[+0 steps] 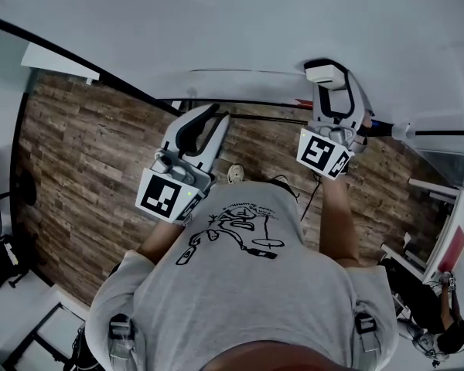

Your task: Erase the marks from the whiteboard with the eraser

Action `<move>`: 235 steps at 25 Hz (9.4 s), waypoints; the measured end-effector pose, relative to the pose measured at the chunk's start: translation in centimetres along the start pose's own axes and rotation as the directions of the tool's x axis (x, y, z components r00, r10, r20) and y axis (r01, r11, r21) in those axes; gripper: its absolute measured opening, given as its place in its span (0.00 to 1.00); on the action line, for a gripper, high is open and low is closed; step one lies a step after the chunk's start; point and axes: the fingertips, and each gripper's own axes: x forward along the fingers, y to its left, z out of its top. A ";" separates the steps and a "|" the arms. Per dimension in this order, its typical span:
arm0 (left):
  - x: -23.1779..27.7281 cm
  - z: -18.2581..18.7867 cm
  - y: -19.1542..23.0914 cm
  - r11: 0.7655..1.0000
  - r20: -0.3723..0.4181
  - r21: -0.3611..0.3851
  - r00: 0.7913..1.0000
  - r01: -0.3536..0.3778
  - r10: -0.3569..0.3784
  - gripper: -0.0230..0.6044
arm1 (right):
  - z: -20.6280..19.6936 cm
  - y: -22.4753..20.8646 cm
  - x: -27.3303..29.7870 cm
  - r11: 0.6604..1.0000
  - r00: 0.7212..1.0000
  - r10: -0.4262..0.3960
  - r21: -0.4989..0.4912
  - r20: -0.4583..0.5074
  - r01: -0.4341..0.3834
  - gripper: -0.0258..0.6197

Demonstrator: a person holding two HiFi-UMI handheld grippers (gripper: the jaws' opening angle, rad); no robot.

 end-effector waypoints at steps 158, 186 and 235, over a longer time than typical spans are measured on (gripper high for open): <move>-6.9 0.0 0.9 0.991 0.022 -0.022 0.991 -0.128 0.129 0.17 | 11.5 7.8 -0.9 0.938 0.975 0.198 -0.308 0.099 -0.159 0.44; -4.9 -0.6 4.2 0.990 0.013 -0.037 0.990 -0.137 0.138 0.17 | 11.3 7.5 1.9 0.911 0.988 0.116 -0.407 0.107 -0.063 0.44; -6.1 -0.5 4.1 0.985 0.001 -0.034 0.985 -0.170 0.170 0.17 | 10.9 9.9 2.1 0.929 0.980 0.000 -0.362 0.200 0.074 0.42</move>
